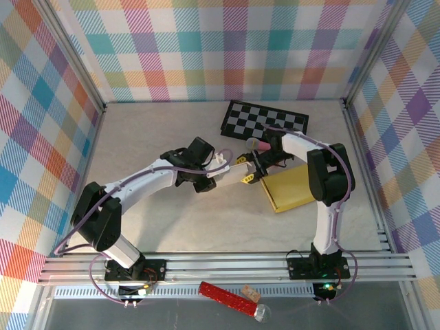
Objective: Fold the paper box
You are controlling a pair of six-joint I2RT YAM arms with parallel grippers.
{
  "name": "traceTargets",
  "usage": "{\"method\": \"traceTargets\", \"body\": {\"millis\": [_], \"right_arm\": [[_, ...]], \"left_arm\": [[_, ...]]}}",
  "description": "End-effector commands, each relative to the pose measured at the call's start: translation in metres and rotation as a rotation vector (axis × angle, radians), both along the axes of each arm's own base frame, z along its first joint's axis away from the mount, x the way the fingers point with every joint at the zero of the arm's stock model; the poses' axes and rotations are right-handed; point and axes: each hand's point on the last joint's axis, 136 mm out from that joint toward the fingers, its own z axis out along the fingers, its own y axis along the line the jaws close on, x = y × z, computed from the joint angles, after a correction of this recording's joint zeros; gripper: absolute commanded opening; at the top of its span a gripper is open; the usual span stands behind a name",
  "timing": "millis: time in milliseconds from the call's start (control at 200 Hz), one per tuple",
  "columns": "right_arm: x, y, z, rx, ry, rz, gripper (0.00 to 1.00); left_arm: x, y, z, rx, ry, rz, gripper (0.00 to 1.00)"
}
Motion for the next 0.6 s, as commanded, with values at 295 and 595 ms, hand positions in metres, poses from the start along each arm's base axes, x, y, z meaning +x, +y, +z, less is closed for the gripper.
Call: {"method": "traceTargets", "body": {"millis": [295, 595], "right_arm": [[0.033, -0.056, 0.046, -0.341, -0.334, -0.101, 0.61], [0.007, -0.048, 0.069, -0.543, -0.705, -0.134, 0.55]], "left_arm": [[0.002, 0.001, -0.008, -0.052, 0.135, 0.044, 0.37], [0.003, 0.001, -0.009, -0.075, 0.175, 0.064, 0.37]]}}
